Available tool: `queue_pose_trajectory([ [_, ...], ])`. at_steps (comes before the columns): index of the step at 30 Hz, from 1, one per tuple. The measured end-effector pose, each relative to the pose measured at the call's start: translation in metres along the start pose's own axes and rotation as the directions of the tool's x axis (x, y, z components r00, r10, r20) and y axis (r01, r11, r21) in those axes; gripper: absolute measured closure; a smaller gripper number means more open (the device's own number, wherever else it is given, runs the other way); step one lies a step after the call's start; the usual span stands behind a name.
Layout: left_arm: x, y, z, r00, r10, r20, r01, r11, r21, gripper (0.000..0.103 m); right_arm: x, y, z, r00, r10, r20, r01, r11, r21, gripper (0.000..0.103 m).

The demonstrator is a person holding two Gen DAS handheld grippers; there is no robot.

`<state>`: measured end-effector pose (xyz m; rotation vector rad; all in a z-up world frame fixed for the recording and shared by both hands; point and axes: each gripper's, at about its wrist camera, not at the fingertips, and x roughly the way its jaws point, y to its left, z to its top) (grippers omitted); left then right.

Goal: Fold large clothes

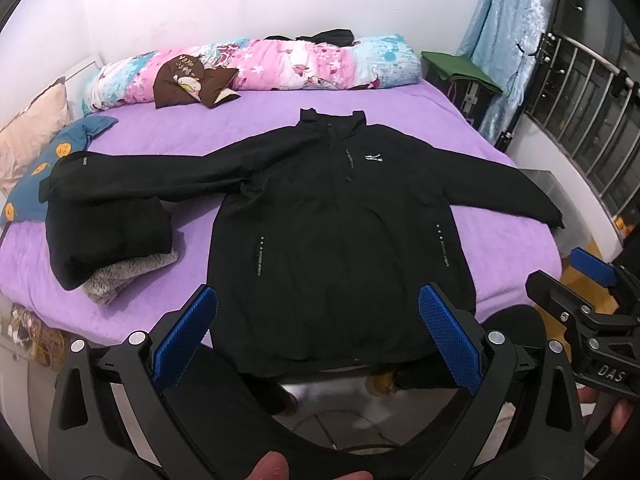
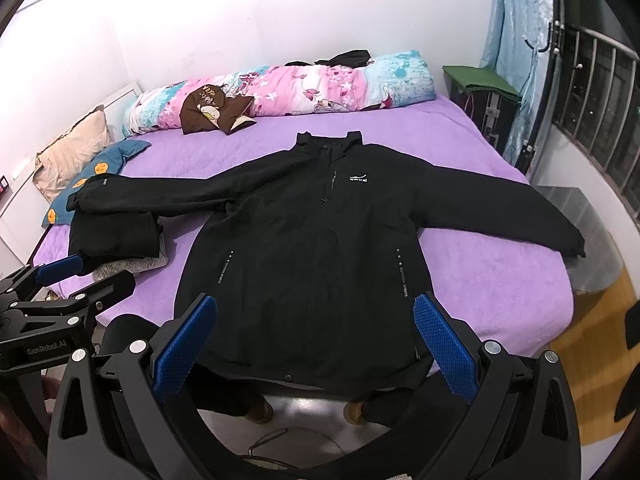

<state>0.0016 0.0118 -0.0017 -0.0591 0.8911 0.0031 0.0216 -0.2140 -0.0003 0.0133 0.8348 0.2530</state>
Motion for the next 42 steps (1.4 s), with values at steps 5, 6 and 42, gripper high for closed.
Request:
queue_pose_trajectory([
  [5,0.0,0.001,0.0,1.0,-0.005,0.001,0.005,1.0,0.0,0.006,0.0,0.0,0.0,1.0,0.0,-0.001,0.0,1.0,-0.002,0.006],
  [6,0.0,0.001,0.0,1.0,-0.008,-0.001,0.008,1.0,-0.002,0.006,0.0,0.001,0.0,1.0,0.002,-0.002,-0.002,1.0,-0.001,0.006],
  [42,0.014,0.04,-0.002,0.999,-0.051,-0.009,0.049,0.988,-0.148,0.006,0.022,0.023,0.008,0.999,0.03,-0.034,-0.031,0.999,-0.044,0.006],
])
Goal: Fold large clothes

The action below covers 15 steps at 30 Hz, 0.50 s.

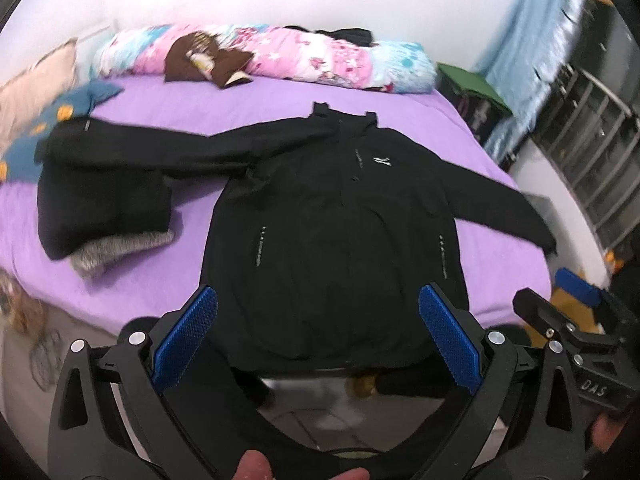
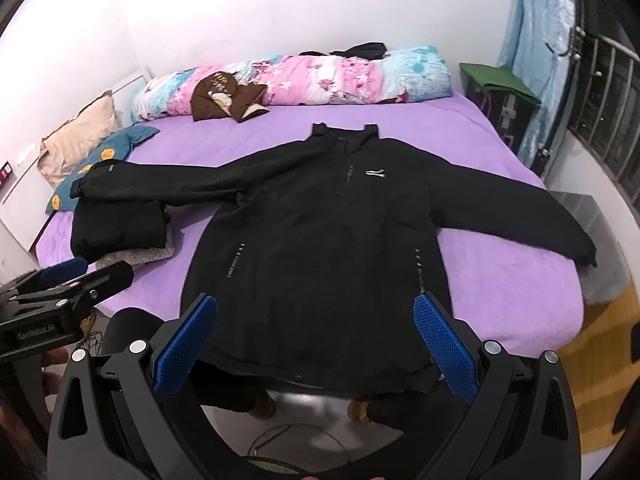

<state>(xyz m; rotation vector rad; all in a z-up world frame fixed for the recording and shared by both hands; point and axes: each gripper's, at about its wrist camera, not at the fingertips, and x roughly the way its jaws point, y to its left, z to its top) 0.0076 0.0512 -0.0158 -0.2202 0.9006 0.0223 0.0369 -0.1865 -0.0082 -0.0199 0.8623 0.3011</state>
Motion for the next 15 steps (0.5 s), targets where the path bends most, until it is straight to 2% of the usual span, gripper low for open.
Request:
queue_pose_trajectory([
  [6,0.004,0.036,0.006,1.0,-0.006,0.021,0.008,0.996,-0.086,0.006,0.014,0.032,0.012,1.0,0.001,0.006,0.0,0.996,-0.089,0.006],
  [9,0.008,0.053,0.007,0.999,-0.039,0.013,0.04,0.991,-0.131,0.006,0.021,0.051,0.019,1.0,0.005,0.019,-0.002,0.989,-0.146,0.006],
  [15,0.014,0.099,0.003,0.999,-0.05,0.019,0.053,0.974,-0.22,0.006,0.042,0.092,0.046,0.998,0.036,0.052,-0.023,0.972,-0.232,0.006],
])
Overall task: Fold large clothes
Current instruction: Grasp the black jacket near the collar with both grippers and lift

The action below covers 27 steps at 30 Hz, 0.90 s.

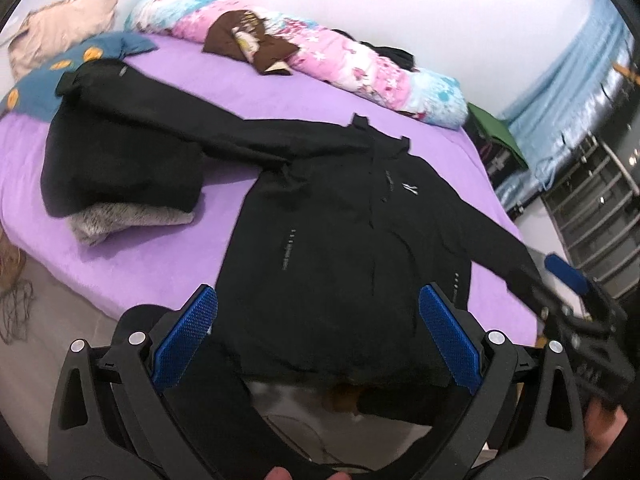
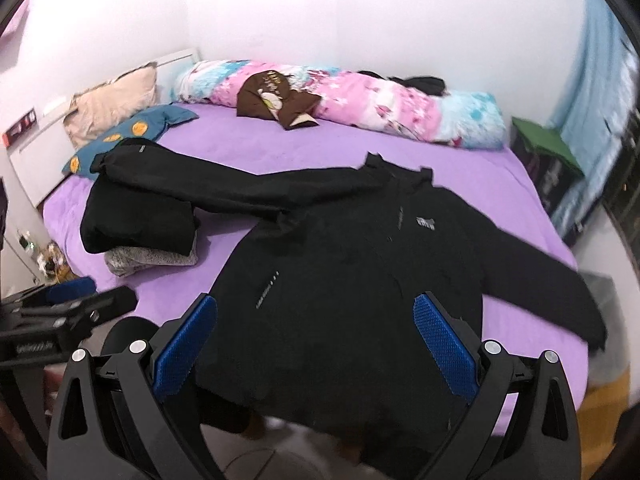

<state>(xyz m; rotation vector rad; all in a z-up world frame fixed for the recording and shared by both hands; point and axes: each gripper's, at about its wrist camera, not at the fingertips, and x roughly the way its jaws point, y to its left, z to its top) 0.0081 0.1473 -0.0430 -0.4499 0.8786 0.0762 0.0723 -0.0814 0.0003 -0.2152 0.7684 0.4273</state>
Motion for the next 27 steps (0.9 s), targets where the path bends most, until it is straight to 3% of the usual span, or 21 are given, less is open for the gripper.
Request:
queue_pose_trajectory([
  [3,-0.001,0.026,0.002,1.0,-0.018,0.004,0.018,0.999,-0.047,0.006,0.016,0.024,0.025,0.999,0.019,0.031,-0.017,0.997,-0.078,0.006],
  [7,-0.006,0.069,0.003,0.999,0.024,0.021,-0.021,0.991,-0.132,0.006,0.041,0.068,0.057,0.996,0.064,0.069,-0.048,0.976,-0.213,0.006],
  [12,-0.009,0.116,0.001,0.995,0.093,0.024,-0.085,0.971,-0.224,0.006,0.079,0.141,0.093,0.985,0.158,0.067,-0.122,0.921,-0.371,0.006],
  [13,-0.01,0.127,0.001,0.994,0.11,0.022,-0.102,0.965,-0.244,0.006,0.089,0.158,0.1,0.979,0.203,0.037,-0.171,0.9,-0.401,0.006],
  [20,-0.023,0.185,0.007,0.97,0.237,0.056,-0.208,0.925,-0.319,0.006,0.13,0.247,0.141,0.95,0.311,0.02,-0.258,0.82,-0.511,0.006],
  [27,-0.029,0.23,0.004,0.948,0.314,0.048,-0.272,0.883,-0.383,0.006,0.177,0.327,0.165,0.939,0.341,-0.03,-0.293,0.755,-0.587,0.006],
])
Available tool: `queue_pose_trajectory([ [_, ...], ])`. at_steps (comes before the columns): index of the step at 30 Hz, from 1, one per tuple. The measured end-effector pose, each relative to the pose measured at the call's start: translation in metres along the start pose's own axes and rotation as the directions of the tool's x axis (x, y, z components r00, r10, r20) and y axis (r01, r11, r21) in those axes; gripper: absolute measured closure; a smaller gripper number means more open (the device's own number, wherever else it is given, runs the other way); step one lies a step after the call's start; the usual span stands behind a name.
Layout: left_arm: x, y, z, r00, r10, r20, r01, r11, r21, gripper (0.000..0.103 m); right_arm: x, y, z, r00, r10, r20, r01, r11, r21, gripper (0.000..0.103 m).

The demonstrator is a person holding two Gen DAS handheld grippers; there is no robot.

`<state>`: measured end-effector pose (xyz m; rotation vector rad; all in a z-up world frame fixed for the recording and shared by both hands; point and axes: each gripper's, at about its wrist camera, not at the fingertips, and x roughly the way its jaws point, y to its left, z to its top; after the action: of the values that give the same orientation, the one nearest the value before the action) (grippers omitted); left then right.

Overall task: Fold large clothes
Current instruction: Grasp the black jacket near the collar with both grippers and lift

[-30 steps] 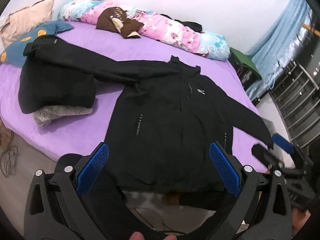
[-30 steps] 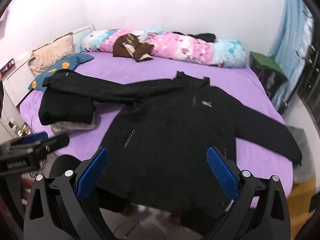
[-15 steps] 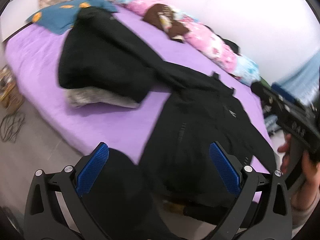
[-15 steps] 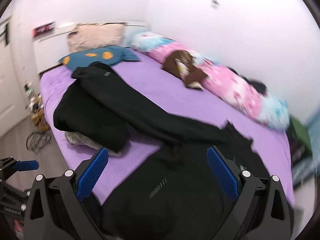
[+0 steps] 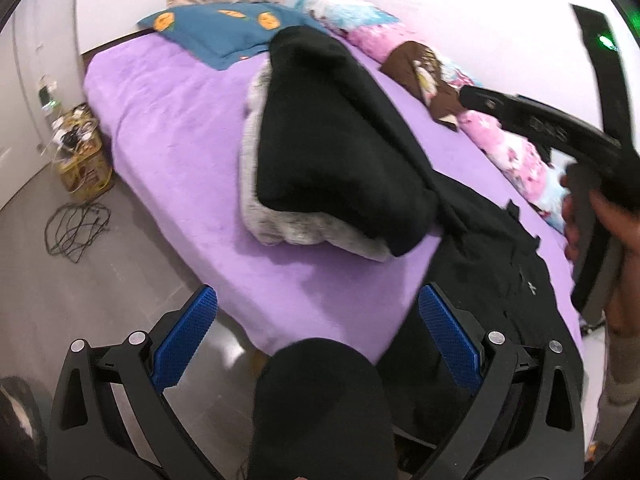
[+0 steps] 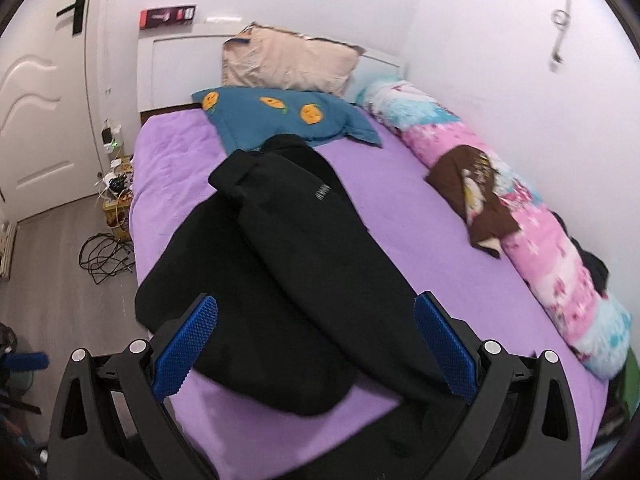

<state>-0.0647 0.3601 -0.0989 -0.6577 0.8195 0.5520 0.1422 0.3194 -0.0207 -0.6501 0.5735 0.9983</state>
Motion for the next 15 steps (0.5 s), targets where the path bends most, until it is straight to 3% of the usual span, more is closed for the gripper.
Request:
queue_pose_trajectory([
  [5,0.001,0.014,0.004,1.0,0.016,0.003,-0.016,0.999,-0.029,0.006,0.06,0.019,0.023,0.997,0.06,-0.051,-0.062,0.997,-0.047,0.006],
  [8,-0.003,0.02,0.007,1.0,0.016,0.014,-0.015,0.999,-0.035,0.006,0.092,0.027,0.035,0.988,0.12,-0.094,-0.122,0.992,-0.012,0.006],
  [11,-0.006,0.019,0.009,1.0,0.019,0.023,-0.018,1.0,-0.025,0.006,0.113,0.041,0.045,0.993,0.08,-0.09,-0.087,0.994,-0.067,0.006],
  [12,-0.007,0.019,0.01,0.999,0.02,0.027,-0.019,1.0,-0.024,0.006,0.118,0.045,0.047,0.993,0.073,-0.094,-0.08,0.994,-0.079,0.008],
  [14,-0.008,0.02,0.012,0.999,0.021,0.037,-0.02,0.999,-0.028,0.006,0.13,0.048,0.05,0.989,0.091,-0.116,-0.099,0.993,-0.067,0.024],
  [15,-0.009,0.022,0.012,0.999,0.02,0.037,-0.019,0.999,-0.036,0.006,0.135,0.048,0.05,0.988,0.095,-0.124,-0.103,0.993,-0.06,0.027],
])
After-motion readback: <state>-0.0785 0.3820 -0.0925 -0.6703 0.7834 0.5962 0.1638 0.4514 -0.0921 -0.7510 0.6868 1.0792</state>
